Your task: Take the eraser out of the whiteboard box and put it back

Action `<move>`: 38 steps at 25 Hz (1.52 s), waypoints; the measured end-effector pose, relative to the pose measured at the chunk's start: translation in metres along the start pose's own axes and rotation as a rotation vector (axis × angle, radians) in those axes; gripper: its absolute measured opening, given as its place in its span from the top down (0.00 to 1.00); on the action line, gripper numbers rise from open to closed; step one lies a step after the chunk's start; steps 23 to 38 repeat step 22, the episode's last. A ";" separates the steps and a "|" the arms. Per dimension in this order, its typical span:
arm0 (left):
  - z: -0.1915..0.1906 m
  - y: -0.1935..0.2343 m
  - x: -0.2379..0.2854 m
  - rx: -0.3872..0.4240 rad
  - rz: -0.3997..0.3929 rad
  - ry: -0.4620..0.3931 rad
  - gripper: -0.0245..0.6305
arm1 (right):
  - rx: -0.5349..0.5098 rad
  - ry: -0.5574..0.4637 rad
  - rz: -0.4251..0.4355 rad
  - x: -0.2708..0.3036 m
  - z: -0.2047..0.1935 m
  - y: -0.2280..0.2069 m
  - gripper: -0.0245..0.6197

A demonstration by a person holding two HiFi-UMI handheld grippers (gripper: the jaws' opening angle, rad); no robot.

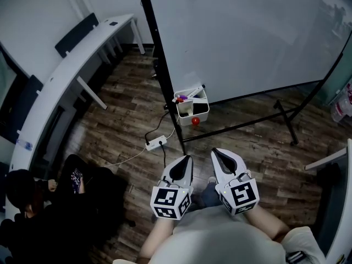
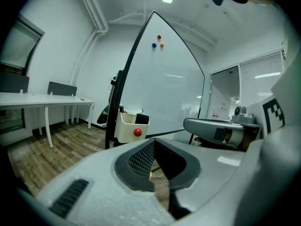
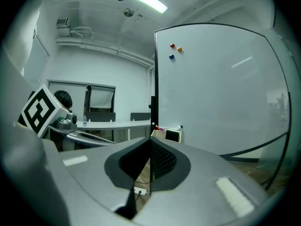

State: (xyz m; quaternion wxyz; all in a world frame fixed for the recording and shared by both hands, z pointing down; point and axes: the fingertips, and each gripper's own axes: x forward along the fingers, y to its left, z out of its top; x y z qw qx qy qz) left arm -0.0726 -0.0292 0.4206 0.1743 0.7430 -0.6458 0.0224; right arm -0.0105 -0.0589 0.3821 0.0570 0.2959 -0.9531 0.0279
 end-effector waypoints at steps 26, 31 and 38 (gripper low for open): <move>-0.005 0.000 -0.034 -0.002 -0.010 -0.021 0.96 | 0.021 -0.005 -0.038 -0.017 -0.001 0.024 0.95; -0.005 0.000 -0.034 -0.002 -0.010 -0.021 0.96 | 0.021 -0.005 -0.038 -0.017 -0.001 0.024 0.95; -0.005 0.000 -0.034 -0.002 -0.010 -0.021 0.96 | 0.021 -0.005 -0.038 -0.017 -0.001 0.024 0.95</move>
